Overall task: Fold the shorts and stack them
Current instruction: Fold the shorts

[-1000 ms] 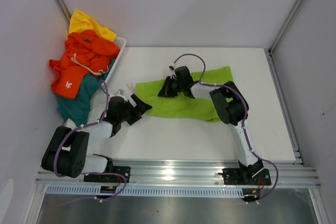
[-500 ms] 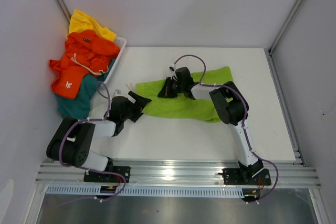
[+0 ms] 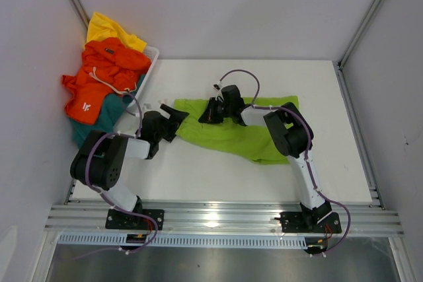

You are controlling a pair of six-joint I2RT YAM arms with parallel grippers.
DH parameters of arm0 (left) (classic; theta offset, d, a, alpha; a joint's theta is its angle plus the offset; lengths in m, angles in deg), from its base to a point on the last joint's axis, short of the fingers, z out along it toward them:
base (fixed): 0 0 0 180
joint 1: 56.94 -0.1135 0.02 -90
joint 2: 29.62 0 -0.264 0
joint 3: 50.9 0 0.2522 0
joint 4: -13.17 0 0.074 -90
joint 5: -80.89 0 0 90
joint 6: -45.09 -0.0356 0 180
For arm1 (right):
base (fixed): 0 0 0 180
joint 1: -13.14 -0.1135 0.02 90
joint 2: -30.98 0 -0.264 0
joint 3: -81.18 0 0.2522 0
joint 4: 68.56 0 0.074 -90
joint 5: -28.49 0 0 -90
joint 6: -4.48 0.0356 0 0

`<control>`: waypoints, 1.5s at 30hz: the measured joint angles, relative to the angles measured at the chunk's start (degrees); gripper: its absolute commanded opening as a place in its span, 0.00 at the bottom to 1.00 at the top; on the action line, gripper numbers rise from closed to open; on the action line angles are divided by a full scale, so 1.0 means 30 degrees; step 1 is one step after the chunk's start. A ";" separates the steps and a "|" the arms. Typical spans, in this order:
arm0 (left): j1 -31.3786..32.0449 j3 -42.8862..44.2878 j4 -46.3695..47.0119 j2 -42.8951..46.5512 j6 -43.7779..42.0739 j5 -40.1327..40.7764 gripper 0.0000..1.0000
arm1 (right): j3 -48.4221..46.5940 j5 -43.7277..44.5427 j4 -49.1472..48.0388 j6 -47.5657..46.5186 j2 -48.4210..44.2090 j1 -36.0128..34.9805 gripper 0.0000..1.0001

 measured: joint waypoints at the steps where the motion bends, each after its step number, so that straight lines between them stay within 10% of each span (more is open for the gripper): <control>1: -0.0175 0.0219 0.0087 -0.0255 -0.0153 -0.0131 0.99 | 0.0000 0.0000 0.0015 0.0000 0.0000 0.0000 0.00; 15: -0.2397 0.5071 -0.1647 -0.3490 -0.4787 -0.5187 0.96 | -0.0219 -0.0087 0.0546 -0.0495 0.0000 0.0000 0.00; 31: -0.3366 0.8131 -0.4306 -0.5996 -0.7817 -0.9952 0.70 | -0.0597 -0.0342 0.1428 -0.1086 0.0000 0.0124 0.00; 40: -0.3825 0.8626 -0.4911 -0.6572 -0.9107 -1.1409 0.13 | -0.0984 -0.0393 0.2310 -0.1501 0.0000 0.0124 0.00; 45: -0.4058 0.8641 -0.4320 -0.7125 -0.8896 -1.2320 0.00 | -0.0984 -0.0510 0.2353 -0.1515 0.0000 0.0131 0.00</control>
